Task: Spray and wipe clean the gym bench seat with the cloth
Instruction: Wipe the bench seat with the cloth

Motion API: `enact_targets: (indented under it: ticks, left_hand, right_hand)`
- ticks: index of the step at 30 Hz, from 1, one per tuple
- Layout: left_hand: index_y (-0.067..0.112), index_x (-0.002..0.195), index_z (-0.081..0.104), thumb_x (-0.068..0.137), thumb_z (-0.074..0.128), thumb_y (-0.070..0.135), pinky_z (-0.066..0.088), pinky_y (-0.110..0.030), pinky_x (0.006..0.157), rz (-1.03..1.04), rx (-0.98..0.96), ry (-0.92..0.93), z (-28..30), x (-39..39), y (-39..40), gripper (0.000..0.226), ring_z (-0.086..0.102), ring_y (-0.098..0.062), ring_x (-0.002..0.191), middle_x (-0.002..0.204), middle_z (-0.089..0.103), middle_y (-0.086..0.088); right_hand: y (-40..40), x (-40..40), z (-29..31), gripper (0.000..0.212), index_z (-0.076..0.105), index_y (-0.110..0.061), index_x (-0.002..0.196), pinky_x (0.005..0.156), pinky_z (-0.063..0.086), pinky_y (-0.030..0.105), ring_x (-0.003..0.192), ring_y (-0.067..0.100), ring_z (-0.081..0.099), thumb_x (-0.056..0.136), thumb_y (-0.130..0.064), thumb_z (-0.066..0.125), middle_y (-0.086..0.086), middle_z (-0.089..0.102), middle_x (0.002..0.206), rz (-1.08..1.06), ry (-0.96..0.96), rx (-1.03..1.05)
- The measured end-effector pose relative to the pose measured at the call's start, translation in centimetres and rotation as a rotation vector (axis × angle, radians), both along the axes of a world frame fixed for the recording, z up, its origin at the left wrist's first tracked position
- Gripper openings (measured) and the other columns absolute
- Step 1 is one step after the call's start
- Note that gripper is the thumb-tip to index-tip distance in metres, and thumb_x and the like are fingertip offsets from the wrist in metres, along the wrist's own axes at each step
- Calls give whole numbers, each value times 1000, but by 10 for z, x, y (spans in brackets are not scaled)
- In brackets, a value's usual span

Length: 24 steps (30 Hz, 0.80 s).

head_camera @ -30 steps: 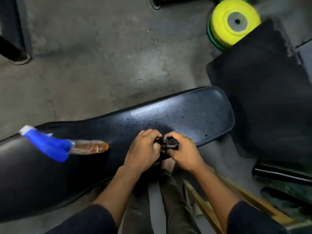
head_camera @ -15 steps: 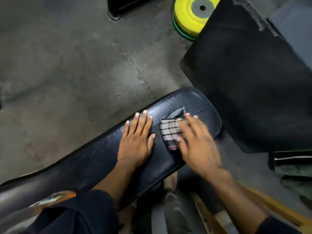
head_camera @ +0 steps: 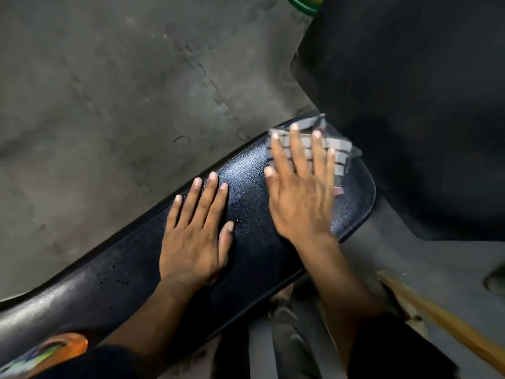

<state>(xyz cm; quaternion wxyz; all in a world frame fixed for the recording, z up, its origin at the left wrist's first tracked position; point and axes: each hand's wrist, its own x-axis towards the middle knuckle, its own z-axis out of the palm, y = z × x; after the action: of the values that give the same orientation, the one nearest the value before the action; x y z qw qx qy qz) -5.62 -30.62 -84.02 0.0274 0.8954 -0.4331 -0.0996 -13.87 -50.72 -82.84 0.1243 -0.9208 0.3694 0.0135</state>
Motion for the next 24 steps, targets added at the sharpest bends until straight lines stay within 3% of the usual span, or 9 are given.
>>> enact_targets:
  ticks: [4, 9, 14, 17, 21, 24]
  left_hand:
    - [23, 173, 18, 108, 32, 43, 19, -53, 133, -3, -5, 12, 2, -1, 2, 69, 10, -20, 169, 183, 8, 5]
    - [24, 172, 20, 107, 32, 44, 20, -53, 133, 12, 5, 17, 4, 0, -3, 69, 11, -20, 169, 182, 9, 6]
    - [25, 172, 19, 108, 33, 44, 15, -50, 135, 8, -3, 29, 5, 0, -2, 68, 8, -18, 169, 182, 8, 8]
    - [27, 172, 19, 109, 34, 42, 14, -49, 136, 15, -12, 42, 6, 0, 0, 67, 6, -15, 169, 182, 8, 9]
    - [28, 172, 21, 109, 35, 38, 17, -50, 135, 18, -50, 80, 11, 2, -2, 65, 7, -14, 169, 182, 10, 10]
    - [28, 172, 23, 110, 36, 36, 16, -48, 135, 22, -73, 71, 11, 1, -3, 64, 8, -13, 169, 181, 13, 9]
  right_hand:
    - [55, -32, 1, 62, 21, -36, 173, 136, 10, 58, 170, 32, 5, 113, -42, 36, -5, 11, 184, 283, -87, 84]
    - [52, -110, -1, 65, 27, -41, 171, 132, 24, 58, 169, 27, 18, 110, -41, 46, -7, 19, 182, 189, -22, 8]
    - [-28, -31, -10, 59, 32, -39, 169, 136, 14, 56, 168, 33, 20, 111, -43, 41, -5, 27, 180, 2, -56, -71]
    - [-8, 3, -9, 66, 22, -37, 172, 137, 8, 56, 170, 34, 10, 109, -42, 37, -5, 19, 182, 124, -63, -27]
    - [70, -67, -3, 68, 23, -38, 172, 137, 10, 56, 170, 29, 9, 109, -40, 47, -12, 15, 182, 321, -102, 35]
    - [70, -122, 2, 70, 25, -42, 171, 136, 15, 54, 169, 26, 15, 106, -45, 49, -12, 20, 181, 352, 10, -6]
